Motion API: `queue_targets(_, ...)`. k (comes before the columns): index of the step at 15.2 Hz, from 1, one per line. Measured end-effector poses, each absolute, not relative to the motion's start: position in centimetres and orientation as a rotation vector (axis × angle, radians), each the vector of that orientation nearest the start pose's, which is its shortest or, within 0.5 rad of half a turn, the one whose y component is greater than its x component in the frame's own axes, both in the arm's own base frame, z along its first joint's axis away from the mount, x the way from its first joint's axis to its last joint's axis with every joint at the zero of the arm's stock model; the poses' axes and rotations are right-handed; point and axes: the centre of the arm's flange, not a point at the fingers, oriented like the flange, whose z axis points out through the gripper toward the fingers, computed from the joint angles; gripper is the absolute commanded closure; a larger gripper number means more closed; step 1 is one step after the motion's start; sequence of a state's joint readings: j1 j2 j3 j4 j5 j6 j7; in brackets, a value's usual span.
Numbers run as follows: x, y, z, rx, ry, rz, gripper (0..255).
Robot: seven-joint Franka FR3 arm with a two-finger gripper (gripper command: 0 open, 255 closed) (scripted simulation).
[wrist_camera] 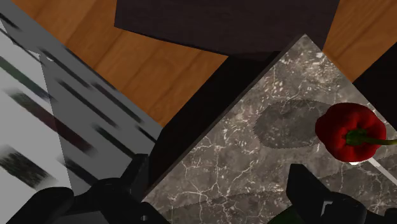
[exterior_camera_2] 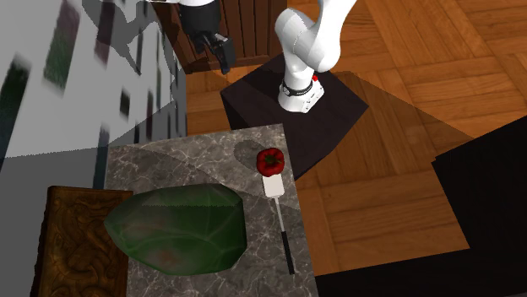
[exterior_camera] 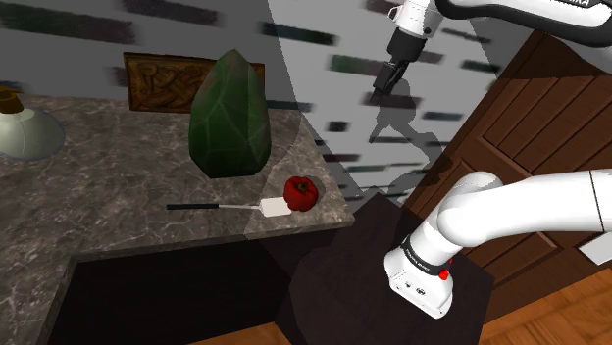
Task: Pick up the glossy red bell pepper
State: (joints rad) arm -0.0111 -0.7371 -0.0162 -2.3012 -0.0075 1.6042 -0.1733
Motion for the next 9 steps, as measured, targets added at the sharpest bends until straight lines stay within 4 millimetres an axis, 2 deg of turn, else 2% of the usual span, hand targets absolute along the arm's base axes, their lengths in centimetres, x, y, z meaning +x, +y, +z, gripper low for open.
queue_targets(2,32.4,-0.7,60.1,-3.131,-0.232,-0.061,0)
queue_targets(9,31.7,5.6,54.8,-3.108,-0.177,-0.037,0)
